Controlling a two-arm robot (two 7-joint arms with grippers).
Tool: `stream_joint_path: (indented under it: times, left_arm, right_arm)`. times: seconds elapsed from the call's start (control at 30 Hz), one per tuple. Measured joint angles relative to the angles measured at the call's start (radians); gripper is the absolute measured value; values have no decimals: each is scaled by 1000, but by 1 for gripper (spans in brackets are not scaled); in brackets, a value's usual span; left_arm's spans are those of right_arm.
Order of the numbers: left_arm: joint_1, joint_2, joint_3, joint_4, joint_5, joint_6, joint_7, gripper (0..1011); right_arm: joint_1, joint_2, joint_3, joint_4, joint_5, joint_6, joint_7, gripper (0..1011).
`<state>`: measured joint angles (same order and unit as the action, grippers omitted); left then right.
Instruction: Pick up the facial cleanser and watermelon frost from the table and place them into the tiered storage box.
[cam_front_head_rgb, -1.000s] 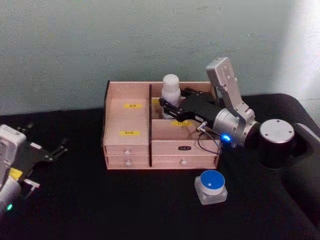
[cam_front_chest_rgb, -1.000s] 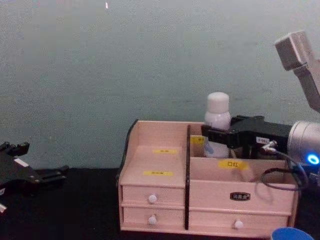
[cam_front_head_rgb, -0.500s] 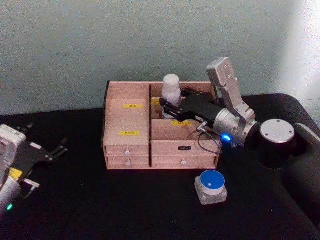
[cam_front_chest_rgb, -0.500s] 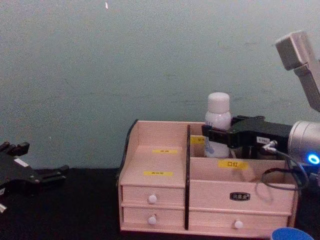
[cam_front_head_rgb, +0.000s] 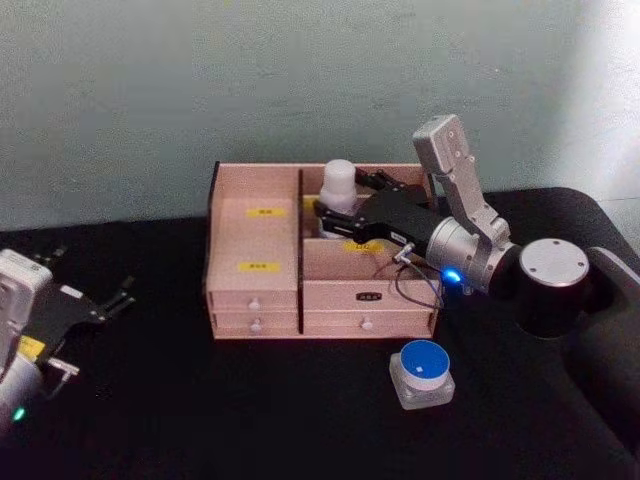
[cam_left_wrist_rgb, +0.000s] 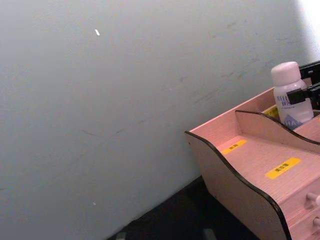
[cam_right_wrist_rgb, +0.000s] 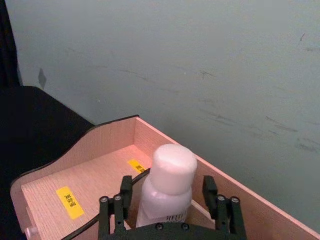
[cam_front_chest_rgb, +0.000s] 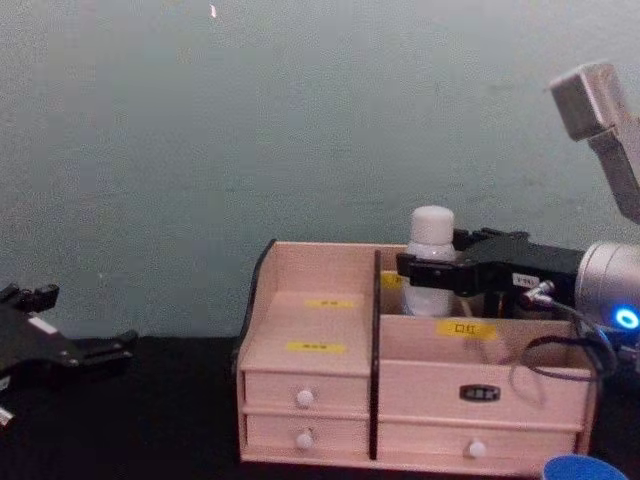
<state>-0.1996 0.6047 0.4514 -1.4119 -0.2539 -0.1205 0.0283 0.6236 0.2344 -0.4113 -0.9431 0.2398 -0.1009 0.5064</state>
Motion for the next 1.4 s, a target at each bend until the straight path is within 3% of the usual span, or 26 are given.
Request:
stream_joint_path:
  times: [0.17, 0.37, 0.7, 1.03, 1.4]
  left_arm:
    - [0, 0, 0, 0, 0, 0, 0, 1001]
    - [0, 0, 0, 0, 0, 0, 0, 1001]
    - [0, 0, 0, 0, 0, 0, 0, 1001]
    - [0, 0, 0, 0, 0, 0, 0, 1001]
    - [0, 0, 0, 0, 0, 0, 0, 1001]
  right_arm:
    - [0, 0, 0, 0, 0, 0, 0, 993]
    - [0, 0, 0, 0, 0, -1, 0, 1000]
    - [-72, 43, 28, -143, 10, -14, -12, 1000]
    - [-205, 136, 74, -337, 76, -14, 21, 1000]
    - [-372, 291, 114, -511, 179, -27, 117, 1000]
